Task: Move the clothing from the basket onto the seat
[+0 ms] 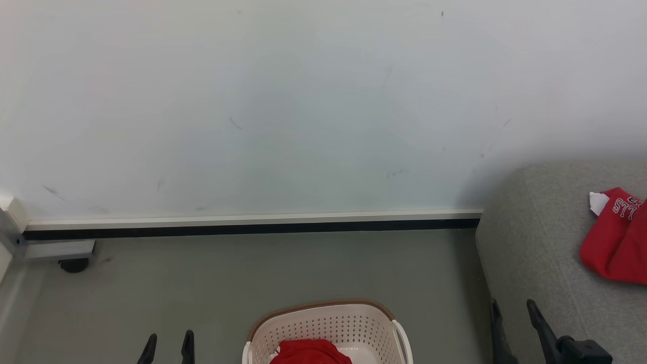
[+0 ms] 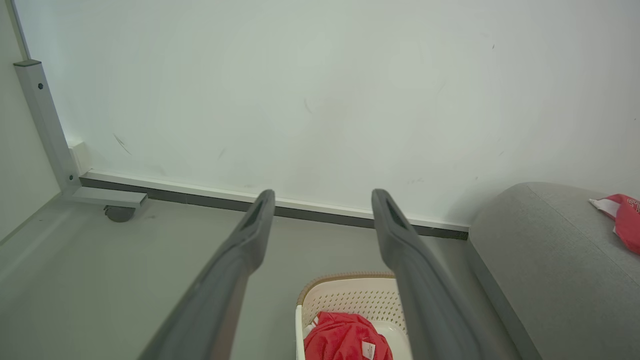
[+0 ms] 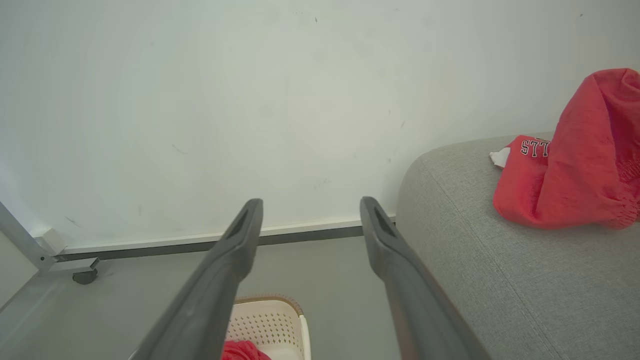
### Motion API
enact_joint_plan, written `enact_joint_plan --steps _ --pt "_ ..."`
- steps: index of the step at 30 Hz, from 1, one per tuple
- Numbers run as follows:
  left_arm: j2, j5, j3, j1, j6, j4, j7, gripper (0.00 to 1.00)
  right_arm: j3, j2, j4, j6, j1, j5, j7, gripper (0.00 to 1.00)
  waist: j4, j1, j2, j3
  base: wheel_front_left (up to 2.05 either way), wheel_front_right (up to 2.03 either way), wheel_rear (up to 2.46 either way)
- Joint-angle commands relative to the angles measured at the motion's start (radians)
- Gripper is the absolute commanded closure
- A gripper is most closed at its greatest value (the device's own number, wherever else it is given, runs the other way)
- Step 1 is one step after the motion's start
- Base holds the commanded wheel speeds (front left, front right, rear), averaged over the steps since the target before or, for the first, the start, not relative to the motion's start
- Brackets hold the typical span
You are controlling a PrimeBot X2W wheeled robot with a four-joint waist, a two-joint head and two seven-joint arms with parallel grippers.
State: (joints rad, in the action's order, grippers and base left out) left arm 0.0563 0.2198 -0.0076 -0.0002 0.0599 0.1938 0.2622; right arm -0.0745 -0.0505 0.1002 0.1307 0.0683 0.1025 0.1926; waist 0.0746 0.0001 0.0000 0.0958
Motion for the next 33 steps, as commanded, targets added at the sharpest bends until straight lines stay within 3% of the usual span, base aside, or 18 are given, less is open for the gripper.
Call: enact_joint_plan --steps 1,10,17,24,33 --pt "-0.001 -0.002 0.005 -0.003 0.004 0.006 0.005 0.00 -0.003 0.000 0.001 0.000 -0.009 0.003 0.000 0.00 0.000 -0.0001 0.0000 -0.001 0.00 0.00 0.00" --pt "-0.004 -0.002 0.008 -0.028 0.024 0.020 0.005 0.00 -0.015 0.000 -0.008 0.000 -0.016 0.001 0.002 0.00 -0.009 -0.0001 0.0000 -0.027 0.00 0.00 0.00" --pt "-0.004 -0.019 -0.043 -0.099 0.047 0.082 0.005 0.00 -0.028 0.000 -0.054 0.000 -0.031 -0.013 0.010 0.00 -0.035 -0.0001 0.0000 -0.084 0.00 0.00 0.00" --pt "-0.005 -0.008 -0.127 -0.215 0.061 0.164 0.004 0.00 -0.076 0.000 -0.138 0.000 -0.073 -0.044 0.028 0.00 -0.091 -0.0001 0.0000 -0.229 0.00 0.00 0.00" --pt "0.023 -0.022 -0.189 -0.461 0.062 0.415 -0.021 0.00 -0.194 0.000 -0.207 0.000 -0.188 -0.050 0.060 0.00 -0.222 -0.0001 0.0000 -0.461 0.00 0.00 0.00"
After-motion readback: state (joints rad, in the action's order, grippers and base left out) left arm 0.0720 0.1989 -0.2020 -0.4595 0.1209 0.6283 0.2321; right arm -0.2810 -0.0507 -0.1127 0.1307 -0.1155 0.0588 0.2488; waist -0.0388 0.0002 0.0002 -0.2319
